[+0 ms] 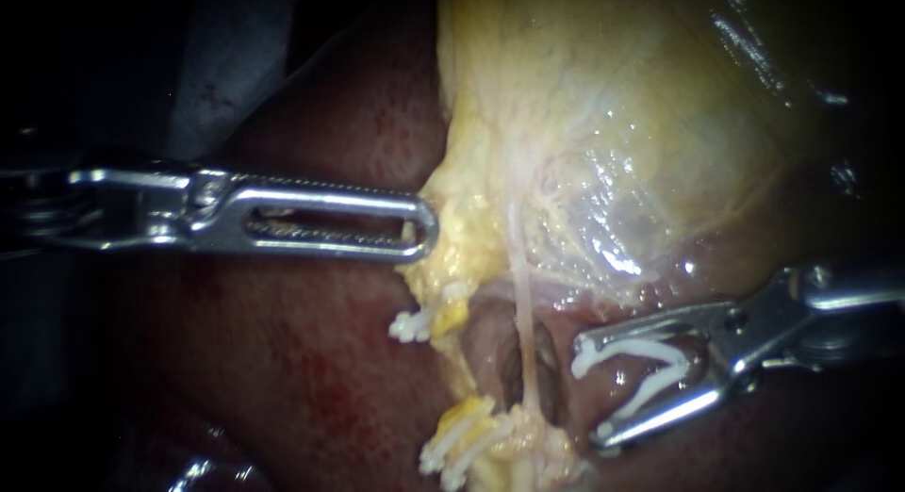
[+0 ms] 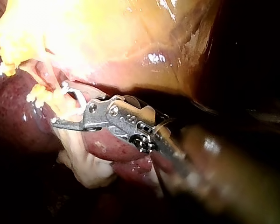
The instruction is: Clipping first clip right tube
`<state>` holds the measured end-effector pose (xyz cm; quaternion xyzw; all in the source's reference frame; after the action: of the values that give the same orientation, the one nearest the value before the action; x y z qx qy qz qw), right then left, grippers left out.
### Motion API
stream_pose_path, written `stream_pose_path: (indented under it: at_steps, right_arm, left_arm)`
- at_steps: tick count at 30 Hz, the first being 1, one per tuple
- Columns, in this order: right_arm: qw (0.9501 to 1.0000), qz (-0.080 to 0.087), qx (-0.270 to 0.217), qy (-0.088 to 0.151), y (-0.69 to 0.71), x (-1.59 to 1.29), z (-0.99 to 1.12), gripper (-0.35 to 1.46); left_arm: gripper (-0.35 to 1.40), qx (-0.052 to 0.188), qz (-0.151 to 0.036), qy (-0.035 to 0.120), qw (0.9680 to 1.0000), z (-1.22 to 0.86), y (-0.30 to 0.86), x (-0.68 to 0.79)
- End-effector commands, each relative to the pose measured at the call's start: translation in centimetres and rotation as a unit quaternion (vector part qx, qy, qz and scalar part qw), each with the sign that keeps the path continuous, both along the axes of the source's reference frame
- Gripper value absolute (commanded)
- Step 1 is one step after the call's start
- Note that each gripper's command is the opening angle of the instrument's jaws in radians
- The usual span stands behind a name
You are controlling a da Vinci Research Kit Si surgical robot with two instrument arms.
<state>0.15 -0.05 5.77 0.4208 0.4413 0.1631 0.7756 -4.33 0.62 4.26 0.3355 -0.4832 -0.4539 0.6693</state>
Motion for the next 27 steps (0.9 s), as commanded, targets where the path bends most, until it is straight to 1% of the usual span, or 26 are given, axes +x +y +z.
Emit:
stream_pose_path:
  at_steps: [1, 6, 10, 20, 27]
  right_arm:
    - [1.0000, -0.001, 0.003, -0.001, -0.03, 0.02, 0.05, 0.55]
    - [0.9999, -0.010, 0.007, -0.001, -0.08, 0.08, 0.15, 0.55]
    - [0.9999, -0.014, 0.007, 0.001, -0.07, 0.13, 0.19, 0.55]
    - [0.9999, -0.012, 0.006, 0.000, 0.04, 0.19, 0.33, 0.55]
    - [0.9999, -0.011, 0.008, -0.002, 0.03, 0.25, 0.38, 0.55]
  left_arm:
    - [-0.35, 0.000, 0.000, 0.000, 1.0000, 0.00, 0.00, 0.00]
    - [-0.35, 0.000, 0.000, 0.000, 1.0000, -0.01, 0.00, 0.00]
    - [-0.35, 0.000, 0.000, 0.000, 1.0000, -0.02, 0.00, 0.00]
    - [-0.35, 0.001, 0.000, 0.000, 1.0000, -0.05, 0.00, 0.00]
    - [-0.35, 0.001, 0.000, 0.000, 1.0000, -0.05, 0.00, 0.00]
